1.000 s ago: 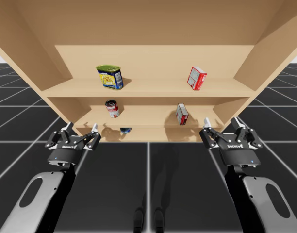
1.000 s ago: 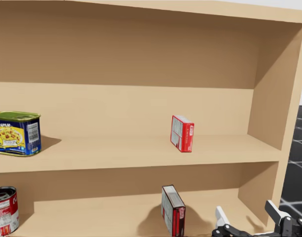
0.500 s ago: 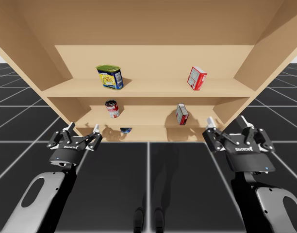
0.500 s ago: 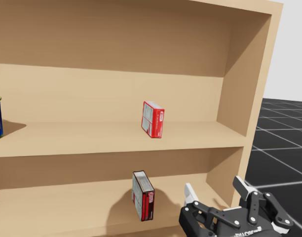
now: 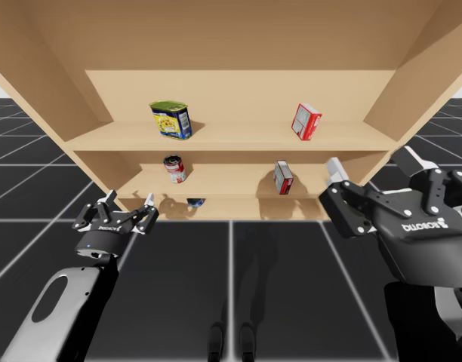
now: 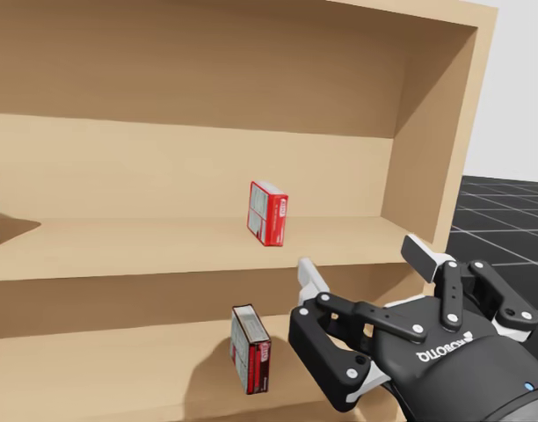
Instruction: Look through the shelves, find the gelatin box, and take it.
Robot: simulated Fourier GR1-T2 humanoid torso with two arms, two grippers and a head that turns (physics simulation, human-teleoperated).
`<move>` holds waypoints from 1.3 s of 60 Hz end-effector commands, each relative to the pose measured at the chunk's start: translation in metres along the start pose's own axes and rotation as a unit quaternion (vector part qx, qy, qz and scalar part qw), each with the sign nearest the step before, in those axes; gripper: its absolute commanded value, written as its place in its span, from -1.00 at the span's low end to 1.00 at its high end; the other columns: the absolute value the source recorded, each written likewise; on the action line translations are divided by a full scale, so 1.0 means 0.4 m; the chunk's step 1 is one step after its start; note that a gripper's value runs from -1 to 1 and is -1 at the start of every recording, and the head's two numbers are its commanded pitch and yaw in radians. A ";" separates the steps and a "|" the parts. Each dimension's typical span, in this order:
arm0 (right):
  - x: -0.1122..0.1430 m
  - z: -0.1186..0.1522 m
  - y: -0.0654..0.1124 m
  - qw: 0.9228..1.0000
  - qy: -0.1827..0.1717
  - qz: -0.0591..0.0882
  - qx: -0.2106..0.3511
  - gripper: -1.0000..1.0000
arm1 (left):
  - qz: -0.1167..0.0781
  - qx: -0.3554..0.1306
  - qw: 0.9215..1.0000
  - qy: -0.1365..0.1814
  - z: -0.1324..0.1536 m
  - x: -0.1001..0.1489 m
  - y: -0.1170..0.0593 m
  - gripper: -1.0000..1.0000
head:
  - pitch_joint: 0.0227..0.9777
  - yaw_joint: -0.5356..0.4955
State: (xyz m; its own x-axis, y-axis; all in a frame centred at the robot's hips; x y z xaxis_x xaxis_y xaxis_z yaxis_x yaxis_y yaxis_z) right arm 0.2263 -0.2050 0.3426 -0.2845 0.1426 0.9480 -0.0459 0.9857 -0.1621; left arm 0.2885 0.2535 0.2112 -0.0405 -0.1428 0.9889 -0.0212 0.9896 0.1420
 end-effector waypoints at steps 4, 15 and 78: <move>0.064 -0.048 0.024 1.000 0.007 -0.013 0.017 -1.00 | 0.005 -0.004 1.000 0.001 0.000 0.001 0.000 -1.00 | -0.44 -0.56; 0.077 -0.100 0.039 0.999 0.026 -0.037 0.026 -1.00 | 0.003 -0.004 1.000 0.002 0.002 0.002 0.000 -1.00 | -0.43 -0.56; -0.017 -0.339 0.072 0.995 0.097 -0.034 -0.016 -1.00 | 0.013 0.005 1.000 -0.005 0.009 0.015 0.010 -1.00 | -0.42 -0.52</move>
State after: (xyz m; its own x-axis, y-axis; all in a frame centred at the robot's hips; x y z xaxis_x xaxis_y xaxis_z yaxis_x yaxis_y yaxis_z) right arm 0.3437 -0.1645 0.3708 -0.0998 0.0800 0.9918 -0.0347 0.9959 -0.0838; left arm 0.2849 0.2562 0.2169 -0.0464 -0.1208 0.9916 -0.0258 0.9925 0.1197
